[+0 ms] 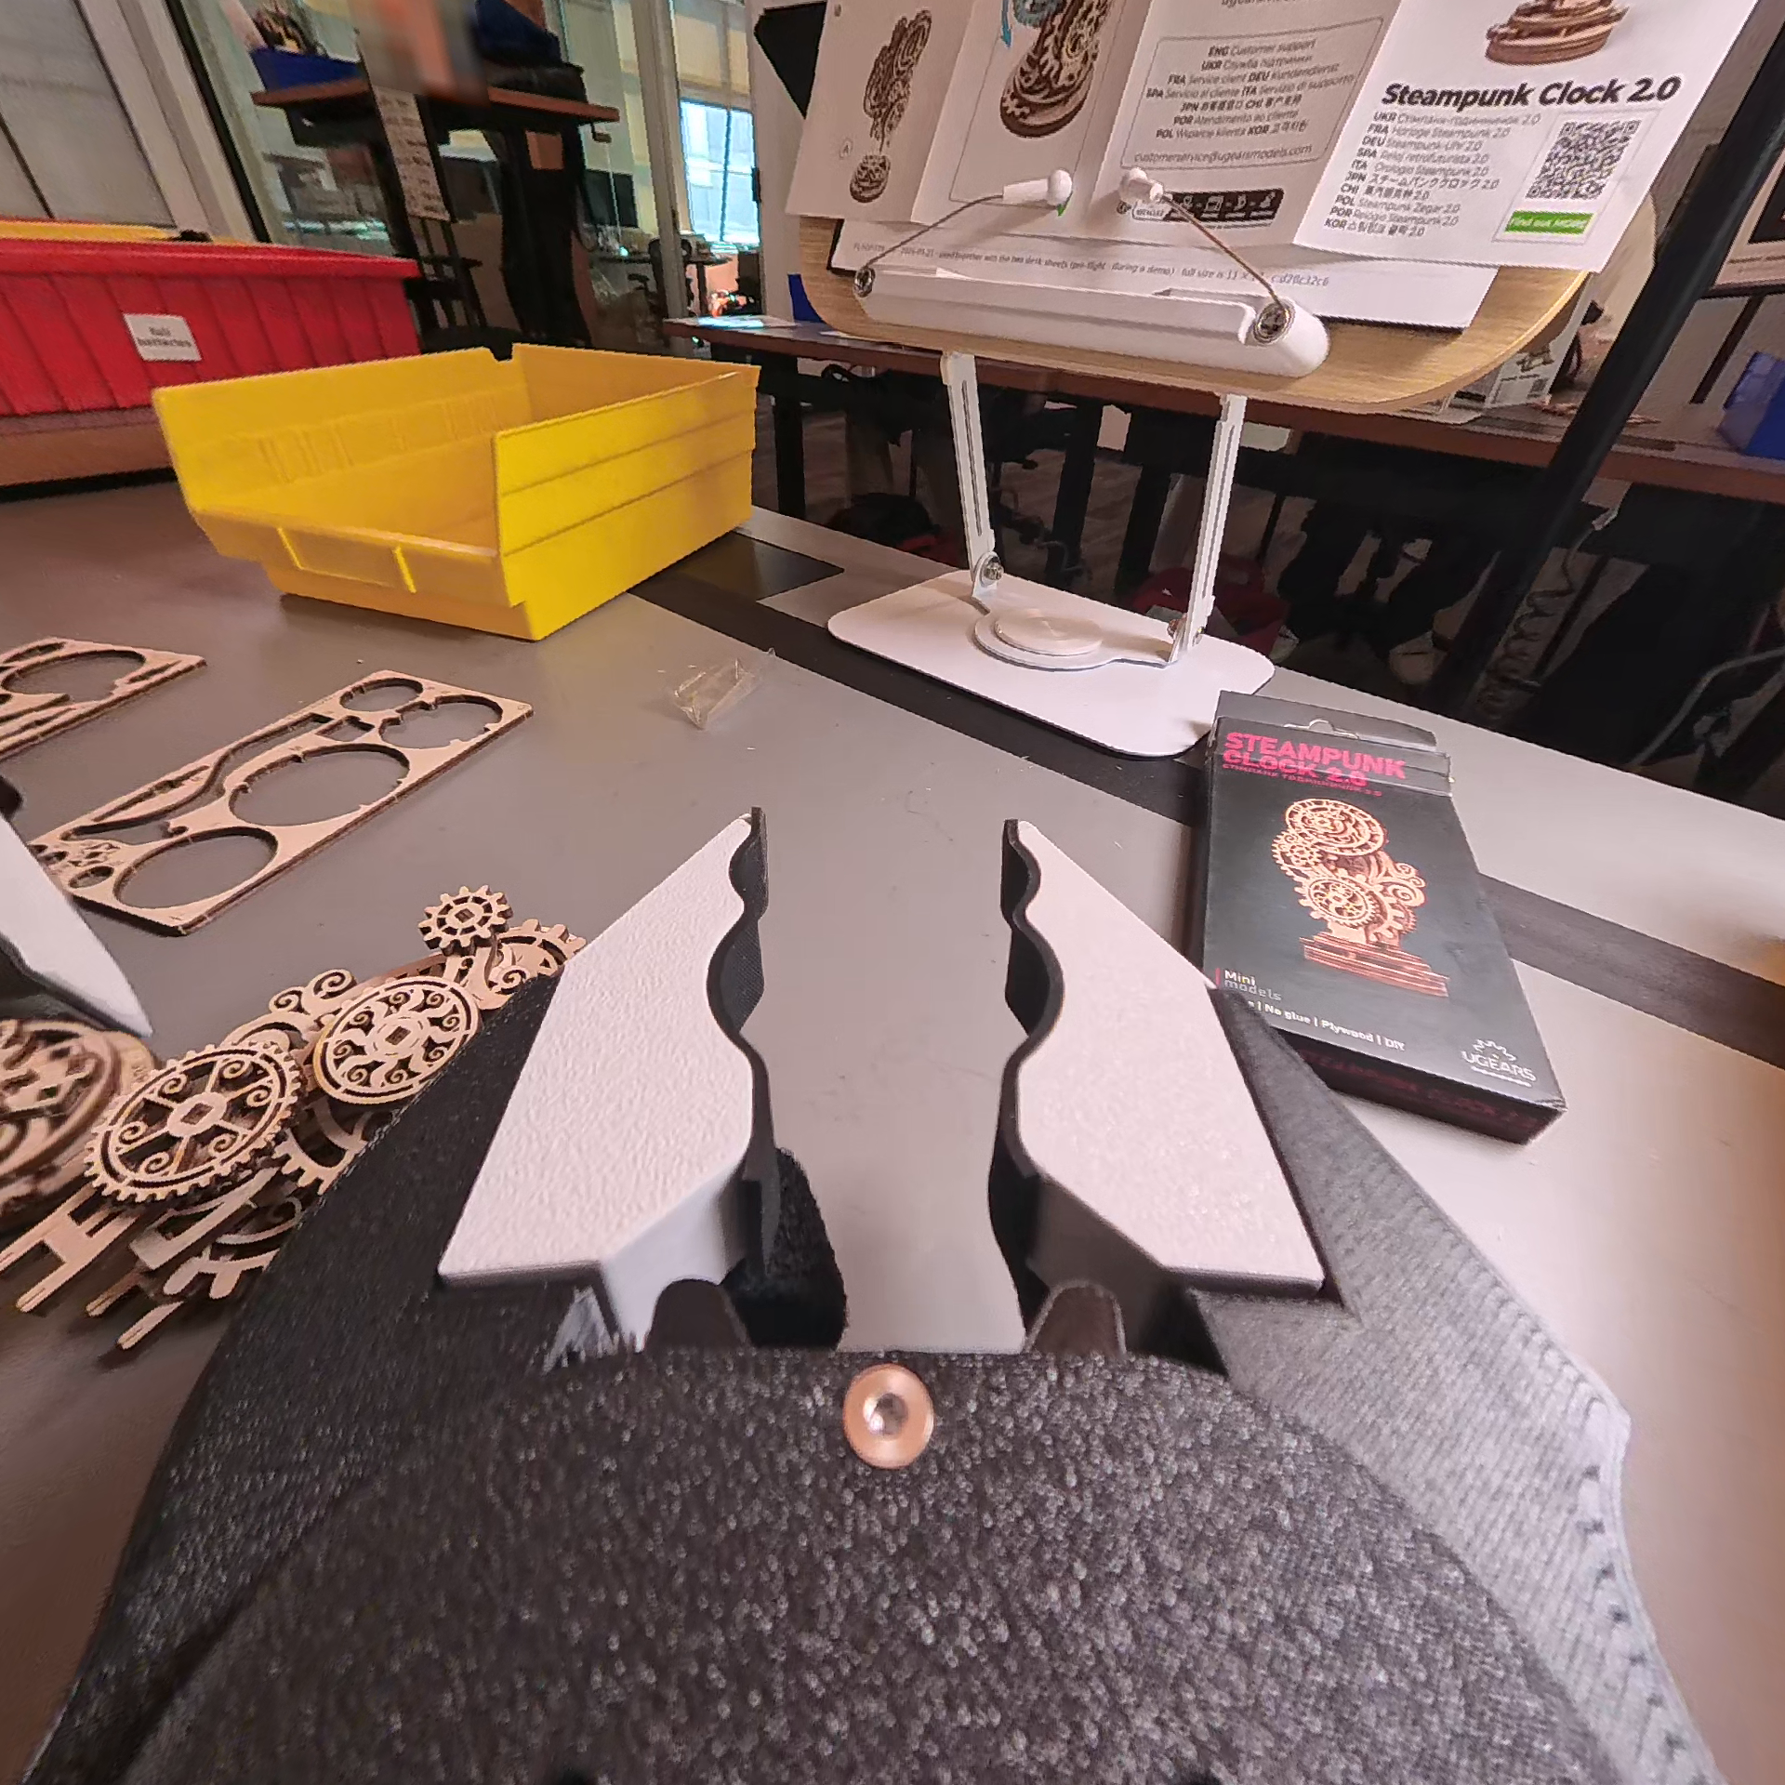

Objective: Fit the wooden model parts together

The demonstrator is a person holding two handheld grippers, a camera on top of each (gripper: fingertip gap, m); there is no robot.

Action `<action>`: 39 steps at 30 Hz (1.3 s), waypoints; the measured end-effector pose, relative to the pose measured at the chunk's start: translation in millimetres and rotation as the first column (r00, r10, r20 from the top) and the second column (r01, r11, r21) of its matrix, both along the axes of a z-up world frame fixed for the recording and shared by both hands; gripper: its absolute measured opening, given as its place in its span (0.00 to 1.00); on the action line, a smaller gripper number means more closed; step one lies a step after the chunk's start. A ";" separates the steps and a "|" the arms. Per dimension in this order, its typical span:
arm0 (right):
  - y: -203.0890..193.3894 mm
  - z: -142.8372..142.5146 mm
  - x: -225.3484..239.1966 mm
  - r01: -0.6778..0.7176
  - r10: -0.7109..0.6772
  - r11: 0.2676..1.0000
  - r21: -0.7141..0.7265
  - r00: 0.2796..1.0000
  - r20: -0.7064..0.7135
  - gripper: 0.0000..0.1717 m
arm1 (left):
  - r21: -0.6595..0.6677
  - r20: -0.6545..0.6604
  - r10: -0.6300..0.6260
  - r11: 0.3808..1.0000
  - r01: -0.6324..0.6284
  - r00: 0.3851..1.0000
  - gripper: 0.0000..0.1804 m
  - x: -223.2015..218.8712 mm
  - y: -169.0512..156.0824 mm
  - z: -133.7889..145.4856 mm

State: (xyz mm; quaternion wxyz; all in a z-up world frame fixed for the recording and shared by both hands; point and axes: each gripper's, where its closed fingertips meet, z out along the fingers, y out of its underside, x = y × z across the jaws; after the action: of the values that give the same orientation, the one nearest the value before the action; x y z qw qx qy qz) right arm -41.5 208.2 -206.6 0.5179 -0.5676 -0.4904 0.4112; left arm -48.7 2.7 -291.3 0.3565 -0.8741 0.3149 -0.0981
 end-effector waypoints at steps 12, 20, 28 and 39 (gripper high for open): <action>1.7 0.4 1.5 -0.001 0.001 1.000 -0.020 1.000 -0.005 0.27 | 0.159 -0.102 -0.113 0.979 0.129 0.988 0.28 10.1 1.2 11.9; 3.3 0.9 2.5 -0.001 0.001 1.000 -0.016 1.000 -0.006 0.27 | 0.178 -0.125 -0.157 0.968 0.178 0.980 0.28 15.2 -1.2 10.7; -81.9 18.3 2.4 -0.359 0.361 0.932 -0.044 0.927 0.097 0.23 | 0.190 -0.119 -0.117 0.972 0.138 0.986 0.28 8.8 4.2 10.2; -193.0 -27.1 7.0 -0.594 0.524 0.803 0.036 0.735 0.431 0.29 | 0.386 -0.124 -0.036 0.919 0.082 0.992 0.28 8.5 17.5 49.3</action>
State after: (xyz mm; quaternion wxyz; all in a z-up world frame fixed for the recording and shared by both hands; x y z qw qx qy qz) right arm -34.5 15.3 -233.7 0.3048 -0.4181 -0.7672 0.3792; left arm -40.2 20.2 -242.0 0.5015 -0.7800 0.3742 0.0060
